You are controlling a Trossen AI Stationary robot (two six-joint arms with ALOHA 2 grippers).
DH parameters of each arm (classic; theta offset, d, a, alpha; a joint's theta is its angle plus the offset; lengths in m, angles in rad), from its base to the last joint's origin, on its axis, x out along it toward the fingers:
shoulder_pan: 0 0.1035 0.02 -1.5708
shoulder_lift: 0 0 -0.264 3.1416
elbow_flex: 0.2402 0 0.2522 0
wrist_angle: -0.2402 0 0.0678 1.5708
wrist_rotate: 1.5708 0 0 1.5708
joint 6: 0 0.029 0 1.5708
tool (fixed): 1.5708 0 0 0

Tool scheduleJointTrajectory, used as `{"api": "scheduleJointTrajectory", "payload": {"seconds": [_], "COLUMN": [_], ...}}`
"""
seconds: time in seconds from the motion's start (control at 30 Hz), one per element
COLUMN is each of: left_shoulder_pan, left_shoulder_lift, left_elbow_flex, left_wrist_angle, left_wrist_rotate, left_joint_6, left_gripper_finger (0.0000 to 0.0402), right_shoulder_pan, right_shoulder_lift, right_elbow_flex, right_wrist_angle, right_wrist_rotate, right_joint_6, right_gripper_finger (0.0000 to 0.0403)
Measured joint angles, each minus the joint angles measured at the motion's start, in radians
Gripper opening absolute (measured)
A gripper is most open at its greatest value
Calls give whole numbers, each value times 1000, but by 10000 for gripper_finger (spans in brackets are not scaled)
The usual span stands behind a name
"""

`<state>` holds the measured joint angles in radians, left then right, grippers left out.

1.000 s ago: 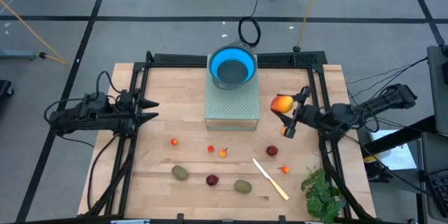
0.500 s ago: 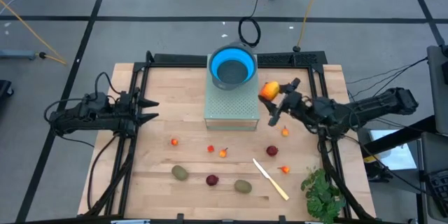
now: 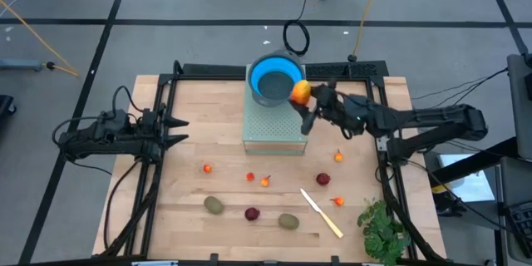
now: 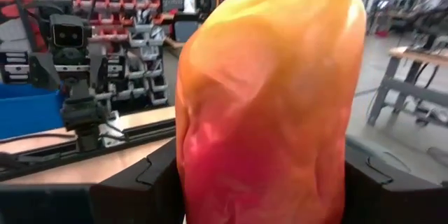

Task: Pick & Place Fruit
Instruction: Put the yellow mango into the blue strainer bowl on the shelf

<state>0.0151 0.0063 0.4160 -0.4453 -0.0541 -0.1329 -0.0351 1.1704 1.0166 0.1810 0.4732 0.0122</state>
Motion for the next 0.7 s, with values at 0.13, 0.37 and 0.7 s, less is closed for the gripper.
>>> {"api": "scheduleJointTrajectory", "payload": {"seconds": [0.13, 0.37, 0.7], "left_shoulder_pan": [0, 0, 0], "left_shoulder_lift": [0, 0, 0], "left_elbow_flex": [0, 0, 0], "left_wrist_angle": [0, 0, 0], "left_wrist_rotate": [0, 0, 0], "left_joint_6": [0, -1, -2], "left_gripper_finger": [212, 212, 212], "right_shoulder_pan": [-60, -173, -338], "right_shoulder_lift": [21, 28, 38], "right_elbow_flex": [78, 166, 204], "right_wrist_angle": [-118, -259, -278], "right_wrist_rotate": [-106, -264, -474], "right_joint_6": [43, 57, 56], "right_gripper_finger": [235, 235, 235]}}
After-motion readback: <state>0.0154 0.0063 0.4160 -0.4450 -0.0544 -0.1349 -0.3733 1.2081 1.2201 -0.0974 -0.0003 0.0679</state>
